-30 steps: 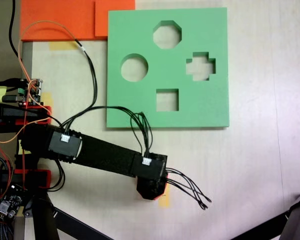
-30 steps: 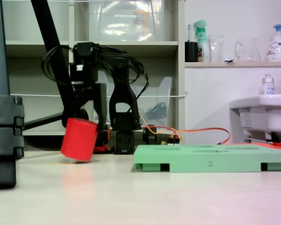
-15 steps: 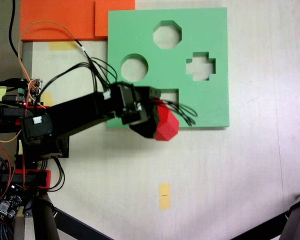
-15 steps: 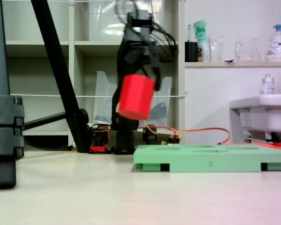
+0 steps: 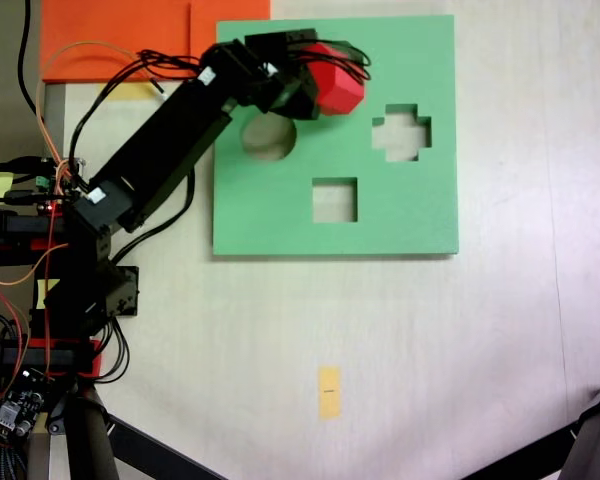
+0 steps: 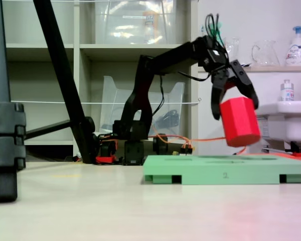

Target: Put the octagonal pillar block into the corresponding hole

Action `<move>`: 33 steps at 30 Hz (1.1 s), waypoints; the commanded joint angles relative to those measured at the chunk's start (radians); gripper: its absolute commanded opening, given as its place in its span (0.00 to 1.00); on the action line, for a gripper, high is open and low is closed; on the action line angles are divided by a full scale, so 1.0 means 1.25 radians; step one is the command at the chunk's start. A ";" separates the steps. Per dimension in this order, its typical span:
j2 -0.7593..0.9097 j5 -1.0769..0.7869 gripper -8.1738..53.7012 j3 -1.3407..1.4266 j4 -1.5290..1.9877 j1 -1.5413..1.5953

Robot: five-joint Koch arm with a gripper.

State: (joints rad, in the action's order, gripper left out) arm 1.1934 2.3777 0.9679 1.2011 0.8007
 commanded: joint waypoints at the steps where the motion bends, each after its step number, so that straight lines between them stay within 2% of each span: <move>1: -0.010 0.017 0.51 -0.065 -0.108 0.027; 25: -0.050 0.070 0.51 -0.065 -0.092 0.083; 33: -0.045 0.032 0.51 -0.067 -0.058 0.065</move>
State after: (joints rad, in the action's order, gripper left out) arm 1.1060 2.4360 0.9664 1.1183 0.8790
